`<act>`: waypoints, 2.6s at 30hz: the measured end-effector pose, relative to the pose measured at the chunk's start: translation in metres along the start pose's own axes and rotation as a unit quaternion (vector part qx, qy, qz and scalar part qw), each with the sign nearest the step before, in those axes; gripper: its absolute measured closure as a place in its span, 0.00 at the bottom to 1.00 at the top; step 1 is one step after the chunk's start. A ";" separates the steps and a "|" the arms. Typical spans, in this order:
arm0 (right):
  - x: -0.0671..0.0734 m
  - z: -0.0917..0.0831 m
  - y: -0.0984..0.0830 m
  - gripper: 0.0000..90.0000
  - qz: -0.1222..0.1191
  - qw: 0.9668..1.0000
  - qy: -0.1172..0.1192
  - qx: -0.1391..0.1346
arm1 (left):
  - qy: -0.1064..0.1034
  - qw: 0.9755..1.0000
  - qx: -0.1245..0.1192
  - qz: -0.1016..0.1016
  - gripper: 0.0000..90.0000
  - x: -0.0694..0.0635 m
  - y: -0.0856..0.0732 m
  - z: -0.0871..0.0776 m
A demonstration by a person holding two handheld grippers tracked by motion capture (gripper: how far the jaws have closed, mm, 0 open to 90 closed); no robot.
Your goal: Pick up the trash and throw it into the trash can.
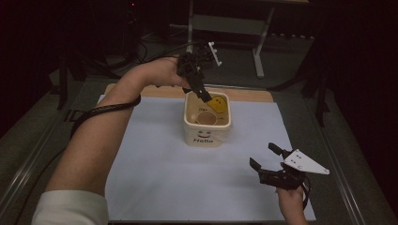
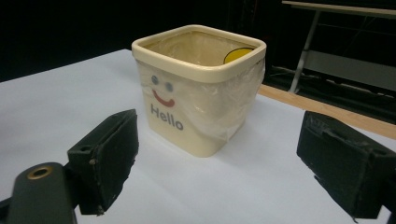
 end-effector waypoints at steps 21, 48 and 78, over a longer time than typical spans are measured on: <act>0.004 0.003 0.002 0.14 0.000 1.000 0.007 0.001 | -0.041 0.996 -0.077 -0.008 0.01 -0.029 -0.064 -0.016; 0.006 0.005 0.003 0.14 0.003 1.000 0.012 -0.001 | -0.070 0.991 -0.110 -0.027 0.01 -0.048 -0.162 -0.013; 0.007 0.006 0.003 0.14 -0.005 1.000 0.011 0.000 | -0.070 0.976 -0.182 -0.093 0.01 -0.076 -0.259 0.025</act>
Point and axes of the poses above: each handheld gripper's, and its own axes: z roughly forward along the jaws, y roughly out of its top, x roughly to its left, the point moved 4 cm from there along z, roughly forward along the jaws, and after that the axes turned 15 degrees about -z, right-handed, at the moved point
